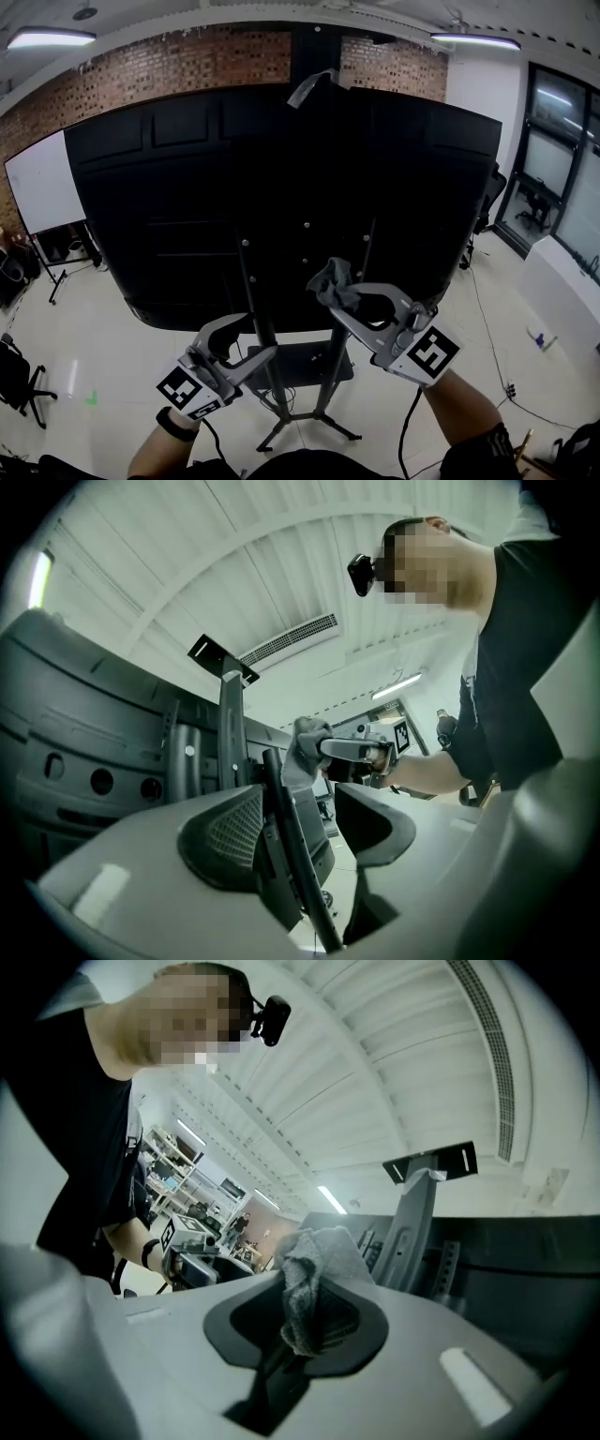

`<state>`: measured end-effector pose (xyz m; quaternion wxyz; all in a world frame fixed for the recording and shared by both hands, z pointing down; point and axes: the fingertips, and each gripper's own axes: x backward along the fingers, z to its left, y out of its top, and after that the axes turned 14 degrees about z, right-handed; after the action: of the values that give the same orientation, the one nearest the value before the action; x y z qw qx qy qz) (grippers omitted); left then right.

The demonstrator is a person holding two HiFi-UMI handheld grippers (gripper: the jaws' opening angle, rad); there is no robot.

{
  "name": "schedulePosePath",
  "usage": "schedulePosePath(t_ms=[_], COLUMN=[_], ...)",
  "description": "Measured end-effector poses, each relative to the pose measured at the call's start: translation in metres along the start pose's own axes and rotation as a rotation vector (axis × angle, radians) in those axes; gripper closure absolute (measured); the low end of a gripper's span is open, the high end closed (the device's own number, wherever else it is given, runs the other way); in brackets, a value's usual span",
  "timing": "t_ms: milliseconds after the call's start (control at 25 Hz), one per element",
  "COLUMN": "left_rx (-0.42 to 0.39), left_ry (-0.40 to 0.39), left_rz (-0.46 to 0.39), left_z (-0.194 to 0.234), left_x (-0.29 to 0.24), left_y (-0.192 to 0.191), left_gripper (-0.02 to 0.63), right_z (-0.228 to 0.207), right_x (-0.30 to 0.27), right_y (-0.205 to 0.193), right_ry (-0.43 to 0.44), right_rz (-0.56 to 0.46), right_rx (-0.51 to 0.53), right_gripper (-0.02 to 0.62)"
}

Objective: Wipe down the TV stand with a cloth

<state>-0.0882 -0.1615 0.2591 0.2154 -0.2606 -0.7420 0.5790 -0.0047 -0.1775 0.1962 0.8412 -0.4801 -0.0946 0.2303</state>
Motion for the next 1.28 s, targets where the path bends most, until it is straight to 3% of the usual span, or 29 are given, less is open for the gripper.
schedulePosePath(t_ms=[360, 560, 800, 1040, 1280], left_rx=[-0.194, -0.296, -0.35, -0.317, -0.351], left_ry=[-0.047, 0.006, 0.054, 0.054, 0.074], left_rz=[-0.051, -0.08, -0.085, -0.084, -0.087], left_z=[0.008, 0.031, 0.063, 0.089, 0.094], left_x=[-0.026, -0.036, -0.048, -0.061, -0.076], left_y=[0.098, 0.155, 0.211, 0.254, 0.281], left_gripper=[0.344, 0.344, 0.344, 0.344, 0.344], right_z=[-0.074, -0.126, -0.172, -0.21, -0.252], right_x=[-0.013, -0.021, -0.036, -0.055, -0.081], right_y=[0.063, 0.107, 0.159, 0.206, 0.225], right_ry=[-0.059, -0.114, -0.172, -0.228, -0.296], right_rz=[0.023, 0.012, 0.043, 0.074, 0.15], right_rx=[0.143, 0.257, 0.337, 0.396, 0.412], right_gripper=[0.545, 0.545, 0.545, 0.545, 0.545])
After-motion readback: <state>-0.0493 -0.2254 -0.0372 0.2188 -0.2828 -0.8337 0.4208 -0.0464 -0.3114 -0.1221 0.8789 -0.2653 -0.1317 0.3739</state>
